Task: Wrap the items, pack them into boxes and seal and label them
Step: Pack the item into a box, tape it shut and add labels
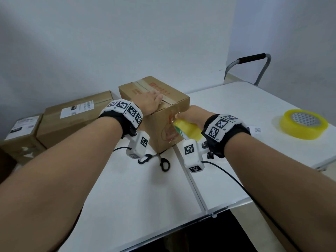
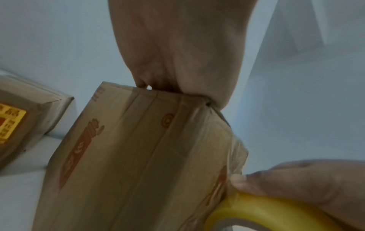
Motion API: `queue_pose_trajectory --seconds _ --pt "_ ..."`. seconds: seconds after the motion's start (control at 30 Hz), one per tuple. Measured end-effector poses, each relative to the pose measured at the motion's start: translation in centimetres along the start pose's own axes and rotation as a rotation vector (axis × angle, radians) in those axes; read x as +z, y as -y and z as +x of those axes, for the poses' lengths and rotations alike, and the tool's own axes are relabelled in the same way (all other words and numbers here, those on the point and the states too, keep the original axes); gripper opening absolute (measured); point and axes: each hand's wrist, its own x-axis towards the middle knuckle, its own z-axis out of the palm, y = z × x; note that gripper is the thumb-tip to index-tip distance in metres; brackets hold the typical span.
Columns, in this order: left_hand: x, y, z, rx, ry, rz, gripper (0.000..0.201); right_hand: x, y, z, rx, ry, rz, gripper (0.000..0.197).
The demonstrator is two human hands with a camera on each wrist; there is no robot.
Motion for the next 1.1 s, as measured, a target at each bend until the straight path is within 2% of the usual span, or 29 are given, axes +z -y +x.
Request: queue_pose_trajectory --seconds 0.1,0.27,0.37,0.47,0.5,0.6,0.67,0.7,0.77,0.83,1.0,1.1 --pt "0.1 -0.8 -0.7 0.044 0.034 -0.004 0.054 0.3 0.0 0.1 -0.047 -0.045 -0.029 0.038" --pt "2.1 -2.2 -2.4 0.235 -0.055 -0.053 0.058 0.7 -0.2 0.3 -0.066 -0.050 0.026 0.036" --pt "2.5 -1.6 -2.0 0.244 -0.073 -0.041 0.060 0.9 -0.6 0.5 -0.064 -0.059 0.069 0.036" --pt "2.9 -1.8 -1.8 0.249 -0.126 -0.012 0.060 1.0 -1.2 0.9 -0.065 -0.083 0.043 0.026" --pt "3.1 -1.8 -1.7 0.260 -0.153 -0.011 0.059 1.1 -1.5 1.0 -0.042 -0.108 0.025 0.032" --pt "3.1 -0.9 -1.2 0.299 -0.197 -0.011 0.054 1.2 -2.2 0.5 0.035 -0.163 0.041 0.076" --pt "2.7 0.3 -0.8 0.311 -0.187 -0.014 0.053 1.2 -2.6 -0.1 0.042 -0.063 0.090 0.086" --pt "2.5 0.7 -0.6 0.311 -0.190 -0.014 0.052 1.2 -2.8 -0.3 0.029 0.021 0.157 0.083" --pt "2.4 1.2 -0.5 0.287 -0.216 -0.049 0.050 1.3 -2.7 -1.1 -0.004 0.198 0.328 0.061" --pt "2.6 0.9 -0.5 0.236 -0.265 -0.122 0.046 1.2 -2.6 -1.6 -0.014 0.293 0.396 0.046" --pt "3.8 0.7 -0.3 0.198 -0.420 -0.148 0.042 0.7 -1.8 -1.8 -0.015 0.244 0.298 0.043" --pt "4.0 0.7 -0.1 0.223 -0.443 -0.088 0.042 0.3 -1.3 -1.6 -0.029 0.257 0.240 0.033"
